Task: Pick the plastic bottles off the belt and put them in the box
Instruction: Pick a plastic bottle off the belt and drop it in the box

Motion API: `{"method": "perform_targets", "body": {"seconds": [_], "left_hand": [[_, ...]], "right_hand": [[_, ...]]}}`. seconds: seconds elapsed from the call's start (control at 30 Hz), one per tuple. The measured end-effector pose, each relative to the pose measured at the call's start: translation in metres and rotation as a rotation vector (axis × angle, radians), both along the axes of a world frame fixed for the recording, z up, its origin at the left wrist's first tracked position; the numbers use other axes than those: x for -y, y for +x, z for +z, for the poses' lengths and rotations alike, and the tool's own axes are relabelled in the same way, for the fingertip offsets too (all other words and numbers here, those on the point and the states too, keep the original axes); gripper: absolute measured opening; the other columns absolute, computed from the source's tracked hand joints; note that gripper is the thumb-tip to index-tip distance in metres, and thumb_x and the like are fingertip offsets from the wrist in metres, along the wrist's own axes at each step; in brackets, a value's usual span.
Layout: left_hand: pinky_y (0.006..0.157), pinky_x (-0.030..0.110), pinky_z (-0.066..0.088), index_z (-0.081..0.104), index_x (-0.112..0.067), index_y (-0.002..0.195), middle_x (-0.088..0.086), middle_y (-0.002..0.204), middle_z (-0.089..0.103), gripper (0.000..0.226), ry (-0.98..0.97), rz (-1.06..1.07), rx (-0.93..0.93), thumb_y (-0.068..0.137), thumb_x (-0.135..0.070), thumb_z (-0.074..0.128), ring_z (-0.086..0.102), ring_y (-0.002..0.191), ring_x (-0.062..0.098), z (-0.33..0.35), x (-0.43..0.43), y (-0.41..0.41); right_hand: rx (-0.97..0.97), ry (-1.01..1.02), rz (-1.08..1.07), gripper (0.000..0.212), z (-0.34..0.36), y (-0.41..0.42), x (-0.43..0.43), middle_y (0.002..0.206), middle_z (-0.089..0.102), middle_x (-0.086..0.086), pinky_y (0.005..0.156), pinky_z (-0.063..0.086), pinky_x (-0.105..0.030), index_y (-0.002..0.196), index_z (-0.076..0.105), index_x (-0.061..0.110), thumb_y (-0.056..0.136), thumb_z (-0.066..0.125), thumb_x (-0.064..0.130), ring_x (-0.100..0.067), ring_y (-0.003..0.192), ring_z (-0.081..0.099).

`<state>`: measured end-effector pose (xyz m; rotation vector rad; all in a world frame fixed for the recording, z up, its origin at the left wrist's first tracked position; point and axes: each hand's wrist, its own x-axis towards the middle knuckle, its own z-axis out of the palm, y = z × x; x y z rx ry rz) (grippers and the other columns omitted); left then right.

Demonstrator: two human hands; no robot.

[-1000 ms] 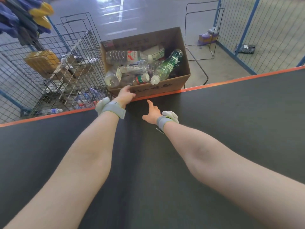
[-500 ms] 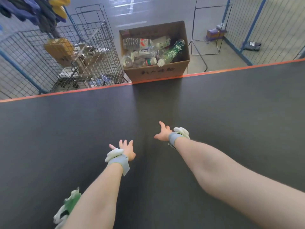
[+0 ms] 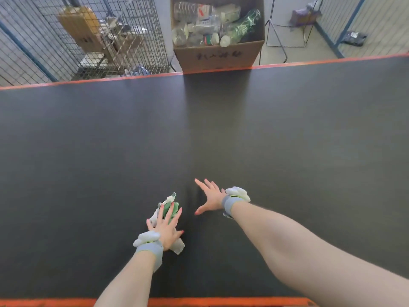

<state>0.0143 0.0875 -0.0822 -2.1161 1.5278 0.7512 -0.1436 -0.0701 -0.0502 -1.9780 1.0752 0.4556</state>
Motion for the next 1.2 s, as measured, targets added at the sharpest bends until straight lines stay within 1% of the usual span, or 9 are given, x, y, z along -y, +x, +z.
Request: {"method": "perform_targets", "body": {"seconds": [0.13,0.2,0.3,0.37,0.5,0.73,0.9,1.03,1.2], "left_hand": [[0.119,0.050,0.007,-0.018,-0.034,0.147,-0.010,0.142,-0.047,0.065,-0.106,-0.127,-0.091,0.103,-0.041,0.028,-0.025,0.145,0.027,-0.004,0.009,-0.008],[0.121,0.041,0.002,0.004,-0.028,0.153,-0.010,0.150,-0.037,0.059,-0.274,-0.075,-0.193,0.102,-0.029,0.035,-0.024,0.144,0.030,-0.007,0.018,-0.017],[0.108,0.016,0.025,0.001,-0.045,0.148,-0.032,0.147,-0.027,0.056,-0.506,0.433,-0.297,0.103,-0.030,0.031,0.009,0.147,0.022,0.009,0.031,-0.024],[0.112,0.036,0.031,-0.013,-0.037,0.150,-0.014,0.155,-0.026,0.071,-0.377,0.210,-0.163,0.101,-0.027,0.038,0.012,0.147,0.028,0.017,0.039,-0.028],[0.108,0.069,0.001,-0.024,-0.048,0.143,-0.004,0.156,-0.029,0.065,-0.252,0.136,-0.001,0.096,-0.061,0.020,-0.014,0.147,0.033,0.022,0.036,-0.024],[0.107,0.071,0.001,-0.014,-0.038,0.150,-0.002,0.156,-0.029,0.064,-0.069,0.241,0.087,0.099,-0.052,0.022,-0.022,0.145,0.026,0.014,-0.016,0.009],[0.111,0.064,0.017,-0.001,-0.034,0.153,-0.003,0.159,-0.020,0.065,0.046,0.325,0.030,0.100,-0.044,0.036,-0.008,0.148,0.021,0.013,-0.044,0.030],[0.114,0.060,0.014,0.004,-0.028,0.154,-0.002,0.160,-0.013,0.065,-0.024,0.360,0.032,0.100,-0.040,0.039,-0.005,0.149,0.019,0.018,-0.045,0.036],[0.112,0.064,0.008,-0.001,-0.029,0.153,-0.002,0.160,-0.016,0.066,-0.054,0.352,0.115,0.100,-0.041,0.037,-0.010,0.148,0.019,0.024,-0.042,0.041]], "right_hand": [[-0.021,-0.020,-0.091,0.115,-0.005,-0.018,-0.007,0.163,-0.004,-0.005,0.118,0.009,-0.046,0.153,-0.007,0.036,0.077,0.078,0.038,-0.028,0.150,-0.005],[-0.016,-0.033,-0.132,0.113,-0.005,-0.025,-0.005,0.162,-0.001,-0.008,0.117,0.012,-0.046,0.154,-0.005,0.035,0.078,0.078,0.032,-0.028,0.149,-0.002],[-0.004,-0.053,-0.176,0.110,-0.001,-0.032,-0.006,0.162,0.003,-0.008,0.117,0.016,-0.044,0.154,-0.002,0.034,0.078,0.078,0.025,-0.027,0.149,0.001],[0.022,-0.049,-0.213,0.108,0.000,-0.036,-0.004,0.162,0.005,-0.008,0.118,0.016,-0.041,0.155,-0.001,0.032,0.080,0.076,0.022,-0.026,0.149,0.001],[0.028,-0.051,-0.240,0.105,0.001,-0.032,-0.005,0.162,0.005,-0.008,0.119,0.014,-0.041,0.155,-0.001,0.033,0.082,0.074,0.026,-0.026,0.149,0.001],[-0.198,-0.003,-0.127,0.088,0.001,-0.007,-0.017,0.161,-0.002,-0.008,0.118,0.018,-0.046,0.155,0.009,0.032,0.088,0.066,0.039,-0.036,0.148,0.005],[-0.196,-0.119,-0.238,0.061,-0.013,0.009,-0.032,0.150,0.025,-0.007,0.109,0.034,-0.037,0.148,0.033,0.024,0.091,0.055,0.018,-0.027,0.135,0.034],[-0.114,-0.284,-0.275,0.023,-0.016,0.022,-0.026,0.113,0.058,-0.010,0.081,0.043,-0.033,0.113,0.053,0.011,0.090,0.051,0.010,-0.031,0.098,0.053],[-0.071,-0.283,-0.198,0.054,-0.008,0.029,-0.025,0.162,-0.007,-0.005,0.113,0.024,-0.039,0.144,0.039,0.029,0.093,0.050,0.015,-0.039,0.144,0.012]]}}
